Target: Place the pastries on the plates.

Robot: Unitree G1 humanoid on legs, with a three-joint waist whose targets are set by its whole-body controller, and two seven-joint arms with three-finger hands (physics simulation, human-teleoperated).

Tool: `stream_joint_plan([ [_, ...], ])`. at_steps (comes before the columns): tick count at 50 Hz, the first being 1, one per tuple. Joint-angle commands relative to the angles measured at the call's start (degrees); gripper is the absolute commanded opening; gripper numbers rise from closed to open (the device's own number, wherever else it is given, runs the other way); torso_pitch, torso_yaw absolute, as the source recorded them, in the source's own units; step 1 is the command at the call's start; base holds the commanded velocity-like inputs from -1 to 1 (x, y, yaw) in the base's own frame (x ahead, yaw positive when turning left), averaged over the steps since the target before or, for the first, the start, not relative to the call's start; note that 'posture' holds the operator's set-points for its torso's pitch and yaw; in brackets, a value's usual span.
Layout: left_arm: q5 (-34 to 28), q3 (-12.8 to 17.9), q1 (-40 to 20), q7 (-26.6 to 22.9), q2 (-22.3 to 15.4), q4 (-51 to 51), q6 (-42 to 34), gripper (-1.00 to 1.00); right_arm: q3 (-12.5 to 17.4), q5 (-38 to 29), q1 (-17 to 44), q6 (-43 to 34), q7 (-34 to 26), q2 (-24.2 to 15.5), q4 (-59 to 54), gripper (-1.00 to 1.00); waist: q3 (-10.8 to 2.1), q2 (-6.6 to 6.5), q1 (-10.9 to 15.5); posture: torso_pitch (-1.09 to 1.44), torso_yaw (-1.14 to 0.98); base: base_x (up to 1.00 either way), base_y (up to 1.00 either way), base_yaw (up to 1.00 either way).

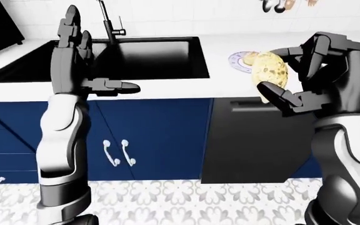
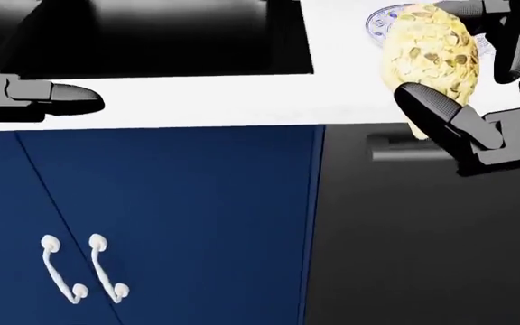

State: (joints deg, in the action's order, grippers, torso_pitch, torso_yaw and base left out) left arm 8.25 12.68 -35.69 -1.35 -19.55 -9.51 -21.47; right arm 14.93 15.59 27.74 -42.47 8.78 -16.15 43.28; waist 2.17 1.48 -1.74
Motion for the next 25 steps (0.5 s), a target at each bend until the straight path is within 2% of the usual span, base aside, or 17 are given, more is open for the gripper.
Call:
stream_joint_plan([
  [1, -0.3, 1.1, -1.6, 0.5, -0.9, -1.7, 2.0, 1.00, -0.1, 0.3, 1.5, 1.9, -0.2, -0.1, 1.5, -1.00, -0.26, -0.02, 0.0, 0.00, 0.00, 0.22, 0.87, 0.00],
  [3, -0.1, 1.2, -1.6, 0.5, -1.0, -1.7, 1.9, 1.00, -0.4, 0.0, 1.2, 2.1, -0.3, -0.2, 1.5, -1.00, -0.18, -2.58, -0.3, 0.00, 0.00, 0.23, 0.87, 0.00],
  [4, -0.3, 1.2, -1.7, 0.6, -1.1, -1.4, 2.1, 1.00, -0.1, 0.2, 1.3, 2.1, -0.3, 0.0, 1.4, -1.00, -0.83, -4.97, -0.3, 0.00, 0.00, 0.22, 0.87, 0.00],
  [5, -0.3, 1.2, -1.8, 0.6, -1.1, -1.3, 2.1, 1.00, -0.1, 0.1, 1.4, 2.0, -0.3, -0.1, 1.4, -1.00, -2.02, -8.94, 0.3, 0.00, 0.00, 0.23, 0.87, 0.00],
  [6, -0.3, 1.2, -1.9, 0.6, -1.1, -1.3, 2.1, 1.00, -0.4, 0.0, 1.4, 2.1, -0.3, -0.1, 1.3, -1.00, -0.56, -6.15, 0.7, 0.00, 0.00, 0.23, 0.87, 0.00],
  [7, -0.4, 1.1, -1.8, 0.7, -1.1, -1.2, 2.2, 1.00, -0.4, 0.0, 1.4, 2.1, -0.3, 0.0, 1.4, -1.00, -0.22, -5.80, 0.6, 0.00, 0.00, 0.23, 0.87, 0.00],
  [9, -0.4, 1.1, -1.8, 0.7, -1.1, -1.0, 2.4, 1.00, -0.4, -0.2, 1.1, 2.3, -0.4, 0.0, 1.3, -1.00, -0.57, -4.79, 1.5, 0.00, 0.00, 0.23, 0.86, 0.00],
  [13, -0.3, 1.5, -1.8, 0.8, -1.5, -1.3, 2.3, 1.00, 0.0, 0.4, 1.5, 1.9, 0.0, 0.0, 1.5, -1.00, 0.55, -2.32, 2.0, 0.00, 0.00, 0.23, 0.87, 0.00],
  [15, -0.2, 1.7, -1.7, 0.9, -1.6, -1.6, 2.1, 1.00, 0.0, 0.7, 1.7, 1.8, 0.2, 0.0, 1.5, -1.00, 0.69, -1.16, 2.2, 0.00, 0.00, 0.23, 0.86, 0.00],
  [16, -0.2, 1.6, -1.5, 0.8, -1.6, -1.6, 2.2, 1.00, -0.1, 0.7, 1.5, 1.9, 0.2, 0.0, 1.5, -1.00, 0.40, -0.29, 2.2, 0.00, 0.00, 0.23, 0.87, 0.00],
  [17, -0.2, 1.6, -1.5, 0.8, -1.6, -1.7, 2.2, 1.00, -0.3, 0.6, 1.4, 2.0, 0.1, 0.0, 1.5, -1.00, -0.63, 1.84, 2.0, 0.00, 0.00, 0.23, 0.87, 0.00],
  [18, -0.2, 1.6, -1.5, 0.8, -1.7, -1.6, 2.2, 1.00, -0.1, 0.7, 1.4, 1.9, 0.2, 0.0, 1.6, -1.00, 0.48, 0.57, 1.0, 0.00, 0.00, 0.22, 0.87, 0.00],
  [19, -0.1, 1.7, -1.5, 0.8, -1.6, -1.6, 2.2, 1.00, 0.0, 0.8, 1.3, 1.7, 0.2, -0.1, 1.7, -1.00, 0.19, 1.05, 1.5, 0.00, 0.00, 0.23, 0.86, 0.00],
  [21, -0.1, 1.6, -1.5, 0.9, -1.6, -1.7, 2.2, 1.00, 0.2, 1.0, 1.3, 1.5, 0.2, -0.2, 2.0, -1.00, -1.31, 1.34, 1.1, 0.00, 0.00, 0.23, 0.86, 0.00],
  [22, -0.2, 1.6, -1.5, 0.9, -1.7, -1.7, 2.3, 1.00, 0.2, 1.1, 1.3, 1.2, 0.2, -0.2, 2.1, -1.00, -1.30, 1.45, 1.0, 0.00, 0.00, 0.22, 0.86, 0.00],
  [23, -0.1, 1.7, -1.4, 0.9, -1.6, -1.8, 2.2, 1.00, 0.1, 1.0, 1.2, 1.3, 0.2, -0.3, 2.0, -1.00, -1.06, 1.08, 0.8, 0.00, 0.00, 0.23, 0.86, 0.00],
  [25, 0.0, 1.6, -1.4, 0.8, -1.6, -1.9, 2.2, 1.00, -0.1, 1.0, 1.3, 1.4, 0.3, -0.2, 2.0, -1.00, -0.04, -0.76, 0.2, 0.00, 0.00, 0.21, 0.87, 0.00],
])
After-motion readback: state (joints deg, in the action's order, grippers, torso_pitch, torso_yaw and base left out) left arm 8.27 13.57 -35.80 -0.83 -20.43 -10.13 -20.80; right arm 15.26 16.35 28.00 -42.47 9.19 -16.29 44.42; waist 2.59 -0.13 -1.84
